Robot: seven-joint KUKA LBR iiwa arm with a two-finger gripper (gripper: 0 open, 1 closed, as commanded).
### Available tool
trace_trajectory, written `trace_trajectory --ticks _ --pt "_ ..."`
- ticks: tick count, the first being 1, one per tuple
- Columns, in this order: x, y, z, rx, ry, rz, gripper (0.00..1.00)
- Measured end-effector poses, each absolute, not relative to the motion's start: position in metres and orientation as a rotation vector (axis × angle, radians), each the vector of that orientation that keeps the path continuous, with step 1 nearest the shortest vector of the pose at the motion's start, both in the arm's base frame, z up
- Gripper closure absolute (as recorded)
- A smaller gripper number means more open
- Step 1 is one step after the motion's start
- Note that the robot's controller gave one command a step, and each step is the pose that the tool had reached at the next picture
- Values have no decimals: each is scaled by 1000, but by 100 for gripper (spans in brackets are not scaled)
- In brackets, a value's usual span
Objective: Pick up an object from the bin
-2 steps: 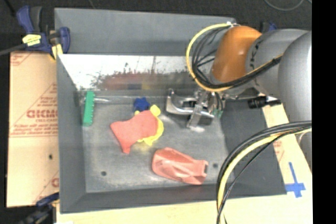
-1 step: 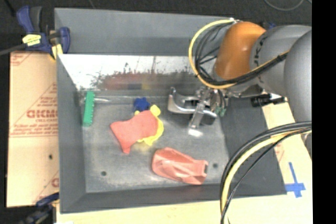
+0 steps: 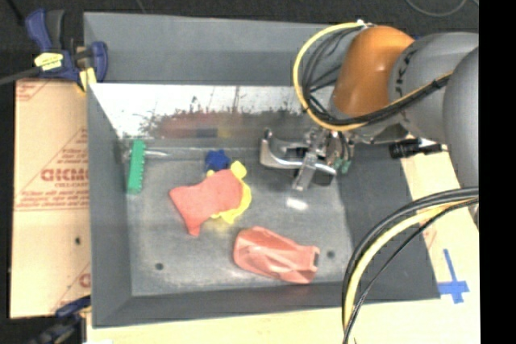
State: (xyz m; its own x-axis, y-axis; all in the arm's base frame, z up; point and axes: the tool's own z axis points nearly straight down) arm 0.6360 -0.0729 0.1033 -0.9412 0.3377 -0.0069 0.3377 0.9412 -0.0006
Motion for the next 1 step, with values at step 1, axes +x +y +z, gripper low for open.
trace_trajectory --ticks 1 --pt "637 -73 109 536 3085 -3 100"
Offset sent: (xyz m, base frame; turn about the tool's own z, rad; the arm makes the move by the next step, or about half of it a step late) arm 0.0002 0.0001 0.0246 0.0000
